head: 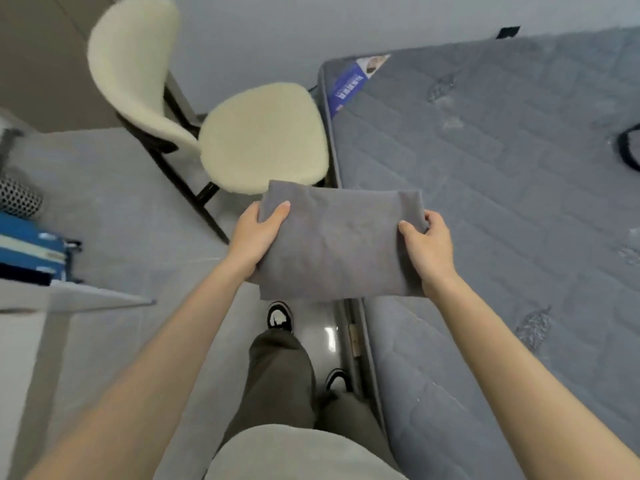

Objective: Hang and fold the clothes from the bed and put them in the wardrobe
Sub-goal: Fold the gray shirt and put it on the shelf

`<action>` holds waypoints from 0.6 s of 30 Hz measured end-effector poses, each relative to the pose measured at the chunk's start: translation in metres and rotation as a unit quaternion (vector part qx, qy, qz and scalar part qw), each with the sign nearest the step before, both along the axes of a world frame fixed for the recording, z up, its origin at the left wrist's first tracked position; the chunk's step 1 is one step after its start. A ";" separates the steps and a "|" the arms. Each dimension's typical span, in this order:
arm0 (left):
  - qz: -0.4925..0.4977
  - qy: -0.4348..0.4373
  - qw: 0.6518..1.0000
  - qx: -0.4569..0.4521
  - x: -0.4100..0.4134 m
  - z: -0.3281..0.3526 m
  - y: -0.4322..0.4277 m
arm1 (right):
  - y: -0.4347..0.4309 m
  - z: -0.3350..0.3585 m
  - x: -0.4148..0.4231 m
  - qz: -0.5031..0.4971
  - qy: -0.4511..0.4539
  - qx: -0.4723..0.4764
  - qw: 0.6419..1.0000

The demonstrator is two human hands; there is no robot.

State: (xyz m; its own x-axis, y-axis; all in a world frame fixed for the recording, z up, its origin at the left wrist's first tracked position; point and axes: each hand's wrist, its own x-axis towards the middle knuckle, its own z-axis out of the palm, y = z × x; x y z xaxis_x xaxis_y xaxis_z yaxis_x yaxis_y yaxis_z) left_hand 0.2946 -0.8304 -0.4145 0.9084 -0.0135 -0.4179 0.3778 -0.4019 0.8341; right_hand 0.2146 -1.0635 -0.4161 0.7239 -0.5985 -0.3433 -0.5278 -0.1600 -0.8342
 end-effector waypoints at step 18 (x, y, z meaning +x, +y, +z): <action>0.419 -0.158 0.894 0.024 -0.130 0.202 0.375 | 0.394 0.194 0.082 0.464 -0.176 0.029 0.867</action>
